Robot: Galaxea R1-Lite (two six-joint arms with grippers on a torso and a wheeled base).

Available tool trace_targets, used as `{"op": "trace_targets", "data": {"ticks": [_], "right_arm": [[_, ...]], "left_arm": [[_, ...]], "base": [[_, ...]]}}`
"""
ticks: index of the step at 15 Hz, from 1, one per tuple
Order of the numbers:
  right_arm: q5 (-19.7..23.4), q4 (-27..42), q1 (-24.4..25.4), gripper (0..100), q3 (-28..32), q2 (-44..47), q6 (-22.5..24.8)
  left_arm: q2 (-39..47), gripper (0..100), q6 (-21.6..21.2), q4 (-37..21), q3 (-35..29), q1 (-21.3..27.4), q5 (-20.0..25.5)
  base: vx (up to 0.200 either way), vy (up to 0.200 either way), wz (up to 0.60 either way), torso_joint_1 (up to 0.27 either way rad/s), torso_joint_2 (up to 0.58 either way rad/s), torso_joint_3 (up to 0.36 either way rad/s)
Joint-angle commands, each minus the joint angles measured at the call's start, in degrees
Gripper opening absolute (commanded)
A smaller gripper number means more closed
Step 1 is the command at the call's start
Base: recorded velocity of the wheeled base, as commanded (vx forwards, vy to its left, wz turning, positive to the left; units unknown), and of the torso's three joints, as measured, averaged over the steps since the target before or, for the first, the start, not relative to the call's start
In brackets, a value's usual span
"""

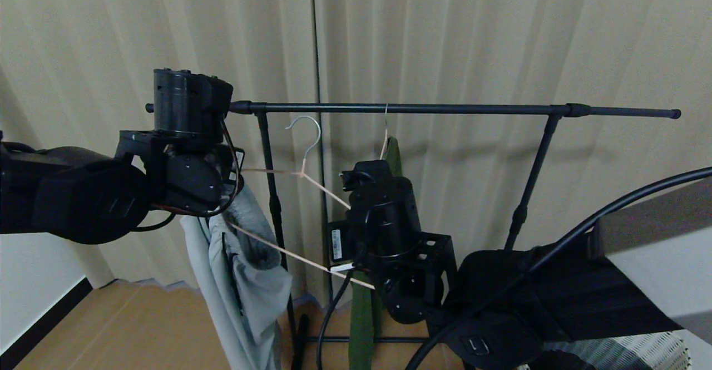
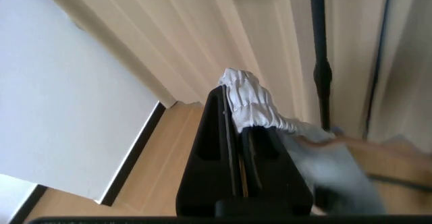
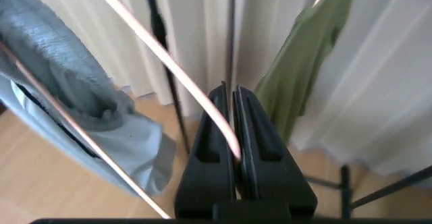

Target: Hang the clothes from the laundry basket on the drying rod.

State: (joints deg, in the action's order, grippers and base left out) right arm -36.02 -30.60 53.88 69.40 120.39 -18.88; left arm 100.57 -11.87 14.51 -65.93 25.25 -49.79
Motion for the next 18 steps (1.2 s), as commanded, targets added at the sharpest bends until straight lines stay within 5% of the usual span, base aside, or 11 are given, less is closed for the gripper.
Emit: {"op": "trace_targets", "data": {"ticks": [1,14,15,18], "right_arm": [[0.0,-0.1,0.4,0,-0.6,0.5,-1.7],[2.1,-5.9,0.3,0,-0.4,3.0,-1.8],[3.2,-5.8,-0.7,0,-0.8,1.7,-1.8],[5.7,-5.8,-2.0,0,-3.0,-1.5,-1.7]], "left_arm": [[-0.6,0,0.1,0.0,-0.4,0.3,0.0],[-4.1,0,1.6,0.2,6.9,11.8,0.2],[-5.2,0,1.5,0.3,8.7,11.8,1.5],[-10.9,0,0.9,0.1,12.4,12.0,14.9]], "base": [[0.000,0.000,0.00,0.000,0.00,0.000],[0.000,0.000,0.00,0.000,0.00,0.000],[0.000,0.000,0.00,0.000,0.00,0.000],[0.000,0.000,0.00,0.000,0.00,0.000]]}}
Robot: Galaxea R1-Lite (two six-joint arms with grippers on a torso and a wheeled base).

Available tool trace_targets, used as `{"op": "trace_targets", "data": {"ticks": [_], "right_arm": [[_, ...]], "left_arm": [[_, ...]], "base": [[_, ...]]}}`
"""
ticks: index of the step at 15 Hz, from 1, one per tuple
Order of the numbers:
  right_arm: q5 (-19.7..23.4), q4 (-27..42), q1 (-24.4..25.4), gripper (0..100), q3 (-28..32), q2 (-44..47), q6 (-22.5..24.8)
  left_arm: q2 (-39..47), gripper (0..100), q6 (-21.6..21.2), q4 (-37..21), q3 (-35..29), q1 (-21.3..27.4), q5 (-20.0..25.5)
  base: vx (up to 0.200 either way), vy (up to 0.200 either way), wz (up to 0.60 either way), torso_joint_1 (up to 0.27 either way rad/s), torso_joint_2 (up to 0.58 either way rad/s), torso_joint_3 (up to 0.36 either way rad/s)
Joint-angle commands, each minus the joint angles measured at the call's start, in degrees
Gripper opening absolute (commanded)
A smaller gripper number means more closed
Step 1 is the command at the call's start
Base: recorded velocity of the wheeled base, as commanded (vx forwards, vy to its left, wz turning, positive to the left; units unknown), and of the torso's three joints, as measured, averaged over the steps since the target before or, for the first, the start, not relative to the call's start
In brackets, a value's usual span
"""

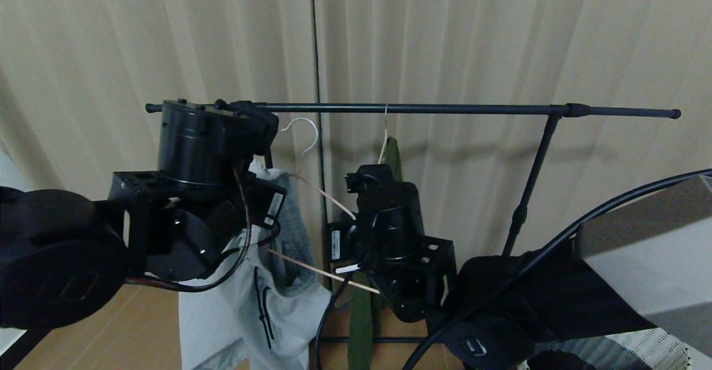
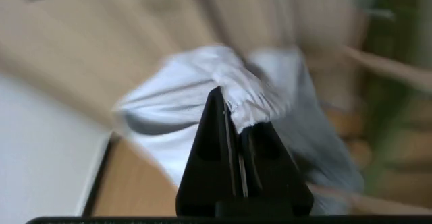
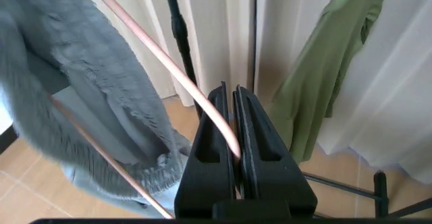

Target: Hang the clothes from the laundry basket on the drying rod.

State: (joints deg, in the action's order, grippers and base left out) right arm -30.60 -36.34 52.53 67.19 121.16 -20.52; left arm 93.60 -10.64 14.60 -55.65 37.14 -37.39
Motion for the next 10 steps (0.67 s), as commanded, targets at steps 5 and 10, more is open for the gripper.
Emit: {"op": "trace_targets", "data": {"ticks": [5,10], "right_arm": [[1.4,-0.1,-2.6,0,-2.1,-6.3,0.9],[2.7,-1.2,-2.6,0,-5.0,-10.9,0.9]], "left_arm": [[-9.1,0,-1.0,0.2,8.5,0.0,17.3],[-10.9,0,-4.6,4.1,12.1,-0.2,21.0]], "base": [[0.000,0.000,0.00,0.000,0.00,0.000],[0.000,0.000,0.00,0.000,0.00,0.000]]}}
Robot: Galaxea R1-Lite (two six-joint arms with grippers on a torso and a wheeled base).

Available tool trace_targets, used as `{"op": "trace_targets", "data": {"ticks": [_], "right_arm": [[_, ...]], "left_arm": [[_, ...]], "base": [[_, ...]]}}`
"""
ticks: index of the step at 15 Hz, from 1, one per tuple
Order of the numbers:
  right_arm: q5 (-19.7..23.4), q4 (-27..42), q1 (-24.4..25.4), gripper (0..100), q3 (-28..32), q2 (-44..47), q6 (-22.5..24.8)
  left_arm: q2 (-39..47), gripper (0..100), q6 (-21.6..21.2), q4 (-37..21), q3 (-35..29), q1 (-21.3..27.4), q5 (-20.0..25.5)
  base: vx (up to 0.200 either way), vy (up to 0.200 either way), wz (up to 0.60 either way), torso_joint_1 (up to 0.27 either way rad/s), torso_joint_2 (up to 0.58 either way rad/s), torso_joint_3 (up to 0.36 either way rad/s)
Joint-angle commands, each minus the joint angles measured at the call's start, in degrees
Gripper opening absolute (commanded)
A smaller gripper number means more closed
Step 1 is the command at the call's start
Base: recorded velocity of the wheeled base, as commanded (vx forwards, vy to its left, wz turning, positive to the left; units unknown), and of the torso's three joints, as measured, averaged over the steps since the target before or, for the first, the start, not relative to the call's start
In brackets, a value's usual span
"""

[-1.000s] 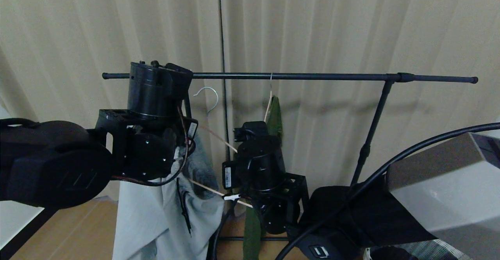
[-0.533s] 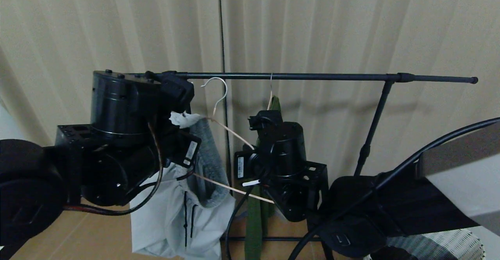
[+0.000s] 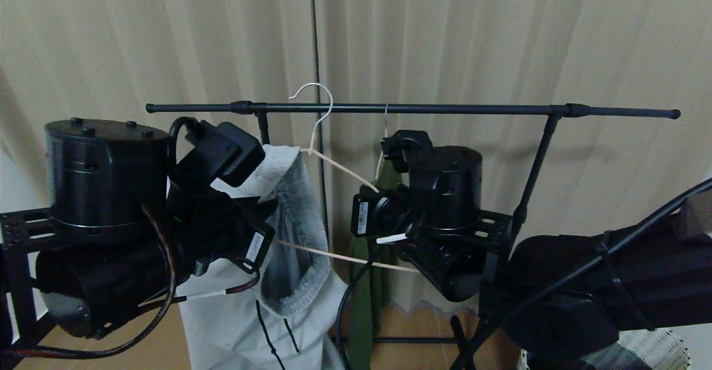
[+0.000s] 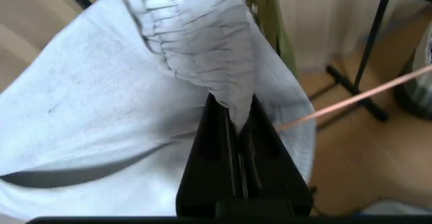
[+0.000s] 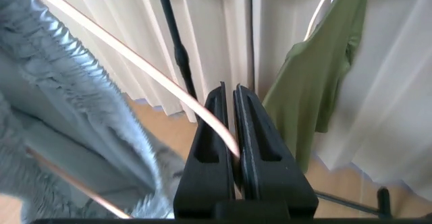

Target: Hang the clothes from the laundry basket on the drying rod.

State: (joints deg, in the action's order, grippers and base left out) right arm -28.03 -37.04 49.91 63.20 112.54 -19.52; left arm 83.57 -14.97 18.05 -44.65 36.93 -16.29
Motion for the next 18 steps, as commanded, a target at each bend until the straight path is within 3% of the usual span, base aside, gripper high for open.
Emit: {"op": "trace_targets", "data": {"ticks": [1,2,3,6,7,10,14,15,17,18], "right_arm": [[0.3,-1.3,0.0,0,-1.7,-2.6,0.1],[0.3,-3.3,0.0,0,-3.7,-3.2,1.6],[0.3,-4.3,0.0,0,-4.4,-3.4,2.0],[0.4,-9.9,-0.1,0,-7.2,-3.6,4.7],[0.5,-10.9,-0.5,0,-8.2,-4.0,5.2],[0.8,-11.2,-3.2,0,-9.8,-5.6,5.4],[5.2,-11.2,-8.7,0,-15.6,-10.3,5.7],[8.3,-11.2,-10.7,0,-18.5,-12.7,7.0],[14.0,-11.2,-13.2,0,-22.8,-17.0,8.4],[15.3,-11.2,-13.5,0,-24.1,-18.2,9.0]], "left_arm": [[-0.9,0,-0.8,1.6,1.7,0.0,-0.1],[-1.1,0,-2.0,3.6,2.7,0.0,0.0],[-1.4,100,-2.2,4.1,3.1,0.0,0.0],[-2.6,100,-2.6,5.1,4.0,0.3,4.7],[-4.0,100,-2.8,5.6,4.7,0.3,8.8],[-7.8,100,-6.6,8.0,8.2,0.0,13.2],[-10.1,100,-7.4,17.4,11.8,-0.5,13.4],[-9.9,100,-8.6,18.8,11.0,-2.8,13.5],[-9.7,100,-12.4,18.9,8.7,-5.6,14.7],[-9.2,100,-13.9,18.8,7.7,-6.7,18.0]], "base": [[0.000,0.000,0.00,0.000,0.00,0.000],[0.000,0.000,0.00,0.000,0.00,0.000],[0.000,0.000,0.00,0.000,0.00,0.000],[0.000,0.000,0.00,0.000,0.00,0.000],[0.000,0.000,0.00,0.000,0.00,0.000],[0.000,0.000,0.00,0.000,0.00,0.000],[0.000,0.000,0.00,0.000,0.00,0.000],[0.000,0.000,0.00,0.000,0.00,0.000],[0.000,0.000,0.00,0.000,0.00,0.000],[0.000,0.000,0.00,0.000,0.00,0.000]]}}
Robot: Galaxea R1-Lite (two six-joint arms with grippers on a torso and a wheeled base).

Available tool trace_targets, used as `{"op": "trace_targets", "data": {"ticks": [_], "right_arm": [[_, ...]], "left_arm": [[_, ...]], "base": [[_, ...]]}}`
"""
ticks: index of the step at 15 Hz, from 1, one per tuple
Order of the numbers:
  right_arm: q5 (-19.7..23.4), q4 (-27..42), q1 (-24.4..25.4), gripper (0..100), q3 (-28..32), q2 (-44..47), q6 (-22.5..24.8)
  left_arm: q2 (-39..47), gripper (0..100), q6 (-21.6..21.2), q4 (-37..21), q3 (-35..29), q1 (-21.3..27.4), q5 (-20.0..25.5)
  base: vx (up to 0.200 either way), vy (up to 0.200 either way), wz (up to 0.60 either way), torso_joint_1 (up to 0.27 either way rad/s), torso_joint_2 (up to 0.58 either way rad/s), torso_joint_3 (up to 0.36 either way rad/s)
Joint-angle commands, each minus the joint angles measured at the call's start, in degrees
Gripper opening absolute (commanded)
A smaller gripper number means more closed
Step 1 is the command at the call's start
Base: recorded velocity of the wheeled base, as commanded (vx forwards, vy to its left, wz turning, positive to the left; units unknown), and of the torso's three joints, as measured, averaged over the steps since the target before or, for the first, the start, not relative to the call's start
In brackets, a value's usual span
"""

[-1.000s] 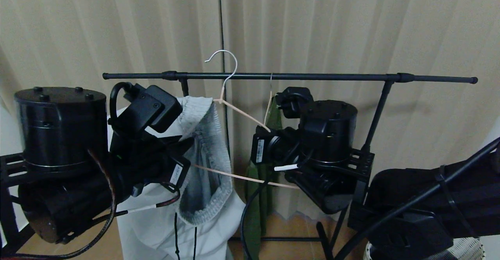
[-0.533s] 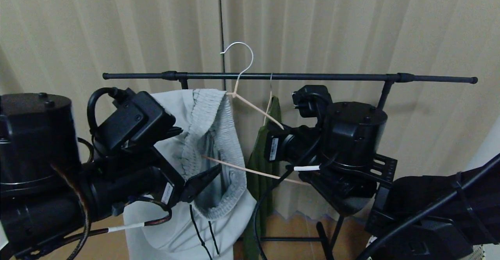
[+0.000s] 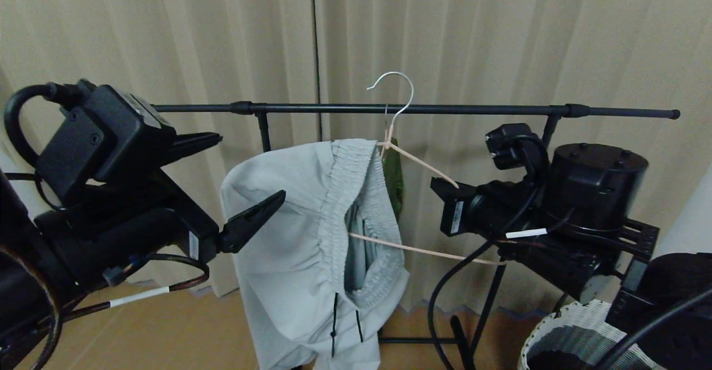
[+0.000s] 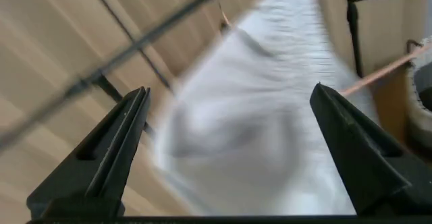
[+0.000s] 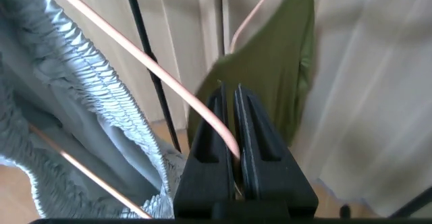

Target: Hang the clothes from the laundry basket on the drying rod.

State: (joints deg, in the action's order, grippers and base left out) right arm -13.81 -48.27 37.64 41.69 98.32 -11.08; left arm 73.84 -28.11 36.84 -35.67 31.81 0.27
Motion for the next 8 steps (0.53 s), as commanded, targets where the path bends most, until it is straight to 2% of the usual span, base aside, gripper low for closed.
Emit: {"op": "trace_targets", "data": {"ticks": [1,3,4,6,8], "right_arm": [[1.9,0.0,-1.4,0,-3.5,-4.7,1.0],[2.7,-0.1,-1.4,0,-4.0,-5.1,1.7],[3.8,-0.1,-1.3,0,-4.0,-4.9,2.3],[5.4,-0.2,-1.3,0,-4.0,-5.0,3.1],[7.6,-3.3,-1.3,0,-5.0,-5.1,4.9]], "left_arm": [[1.4,100,-2.8,-0.3,-2.7,-2.9,4.7],[3.8,100,-6.3,-0.3,-3.6,-4.1,7.5],[6.3,100,-8.9,-0.3,-3.6,-4.2,10.4],[9.7,100,-11.4,-0.1,-3.5,-4.1,13.7],[12.7,100,-13.3,0.1,-6.3,-4.1,13.8]], "base": [[0.000,0.000,0.00,0.000,0.00,0.000],[0.000,0.000,0.00,0.000,0.00,0.000],[0.000,0.000,0.00,0.000,0.00,0.000],[0.000,0.000,0.00,0.000,0.00,0.000],[0.000,0.000,0.00,0.000,0.00,0.000]]}}
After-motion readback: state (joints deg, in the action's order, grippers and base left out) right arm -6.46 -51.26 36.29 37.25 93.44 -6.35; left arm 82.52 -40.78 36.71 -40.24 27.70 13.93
